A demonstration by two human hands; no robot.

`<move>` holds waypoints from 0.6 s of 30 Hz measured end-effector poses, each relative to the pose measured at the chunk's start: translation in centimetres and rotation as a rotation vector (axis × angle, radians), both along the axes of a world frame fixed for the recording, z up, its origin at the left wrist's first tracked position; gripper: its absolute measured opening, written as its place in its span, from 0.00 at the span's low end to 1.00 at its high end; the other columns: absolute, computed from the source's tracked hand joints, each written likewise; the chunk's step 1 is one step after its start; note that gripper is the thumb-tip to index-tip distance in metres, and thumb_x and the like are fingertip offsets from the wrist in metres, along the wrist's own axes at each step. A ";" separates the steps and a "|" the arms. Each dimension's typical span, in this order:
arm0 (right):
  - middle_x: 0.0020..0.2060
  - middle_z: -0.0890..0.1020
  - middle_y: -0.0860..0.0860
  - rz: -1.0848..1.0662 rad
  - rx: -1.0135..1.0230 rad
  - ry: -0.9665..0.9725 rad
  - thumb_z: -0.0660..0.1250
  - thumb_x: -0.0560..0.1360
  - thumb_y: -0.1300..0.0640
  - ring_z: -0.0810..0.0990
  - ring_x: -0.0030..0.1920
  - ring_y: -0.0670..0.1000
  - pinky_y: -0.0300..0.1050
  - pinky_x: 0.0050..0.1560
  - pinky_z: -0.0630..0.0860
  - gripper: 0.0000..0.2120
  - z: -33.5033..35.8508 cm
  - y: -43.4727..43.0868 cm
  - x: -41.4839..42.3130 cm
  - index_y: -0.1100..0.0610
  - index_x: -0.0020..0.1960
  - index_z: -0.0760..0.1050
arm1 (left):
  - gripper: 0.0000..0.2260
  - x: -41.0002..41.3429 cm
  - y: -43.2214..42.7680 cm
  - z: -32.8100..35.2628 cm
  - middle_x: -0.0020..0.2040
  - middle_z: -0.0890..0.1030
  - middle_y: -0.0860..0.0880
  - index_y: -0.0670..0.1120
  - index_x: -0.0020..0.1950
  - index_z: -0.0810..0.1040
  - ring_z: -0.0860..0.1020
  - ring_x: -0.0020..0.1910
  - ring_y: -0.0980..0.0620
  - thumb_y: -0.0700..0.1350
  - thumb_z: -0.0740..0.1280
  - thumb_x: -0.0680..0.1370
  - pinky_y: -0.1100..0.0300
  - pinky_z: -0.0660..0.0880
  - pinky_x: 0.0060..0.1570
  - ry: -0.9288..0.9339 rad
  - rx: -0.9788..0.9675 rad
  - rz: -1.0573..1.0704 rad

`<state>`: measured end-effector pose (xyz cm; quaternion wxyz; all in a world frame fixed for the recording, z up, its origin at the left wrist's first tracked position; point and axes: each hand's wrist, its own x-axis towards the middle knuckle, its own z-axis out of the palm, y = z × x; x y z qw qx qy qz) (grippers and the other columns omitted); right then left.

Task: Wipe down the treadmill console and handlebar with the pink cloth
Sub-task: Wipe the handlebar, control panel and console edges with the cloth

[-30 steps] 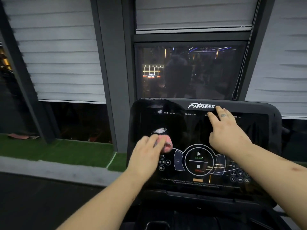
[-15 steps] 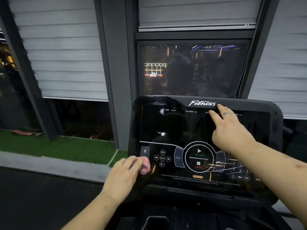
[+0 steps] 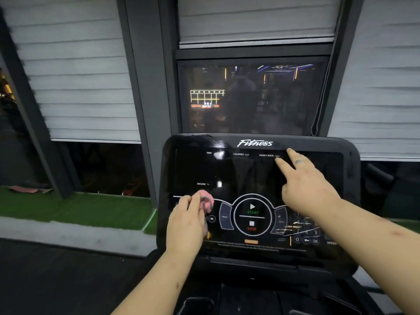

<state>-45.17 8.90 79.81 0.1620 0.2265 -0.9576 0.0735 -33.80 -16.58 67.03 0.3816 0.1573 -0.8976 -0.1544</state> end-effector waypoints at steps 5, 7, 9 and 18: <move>0.82 0.44 0.52 -0.055 -0.022 -0.024 0.60 0.80 0.55 0.45 0.82 0.54 0.56 0.78 0.61 0.34 -0.7 4.0 -0.2 0.47 0.83 0.49 | 0.16 -4.1 2.8 4.8 0.58 0.76 0.46 0.46 0.69 0.76 0.77 0.47 0.47 0.45 0.66 0.82 0.51 0.76 0.47 0.047 -0.005 0.052; 0.82 0.44 0.52 -0.082 -0.030 -0.040 0.60 0.80 0.55 0.45 0.82 0.55 0.57 0.77 0.61 0.34 -0.9 5.7 -0.5 0.47 0.82 0.49 | 0.17 -5.7 3.5 6.4 0.59 0.76 0.45 0.46 0.71 0.76 0.77 0.48 0.46 0.45 0.65 0.82 0.51 0.76 0.48 0.063 -0.004 0.072; 0.82 0.45 0.52 -0.104 -0.057 -0.045 0.60 0.79 0.57 0.46 0.82 0.54 0.57 0.77 0.62 0.35 -0.9 7.4 -0.7 0.47 0.82 0.50 | 0.17 -6.9 4.6 7.6 0.59 0.77 0.45 0.45 0.71 0.76 0.77 0.48 0.46 0.44 0.65 0.82 0.50 0.76 0.48 0.094 0.004 0.082; 0.82 0.44 0.52 -0.183 -0.116 -0.054 0.60 0.78 0.57 0.45 0.81 0.54 0.56 0.74 0.66 0.36 -1.3 12.5 -1.4 0.47 0.82 0.51 | 0.17 -11.9 14.6 8.3 0.53 0.78 0.43 0.43 0.65 0.78 0.78 0.42 0.42 0.39 0.71 0.76 0.47 0.79 0.42 0.118 -0.136 -0.072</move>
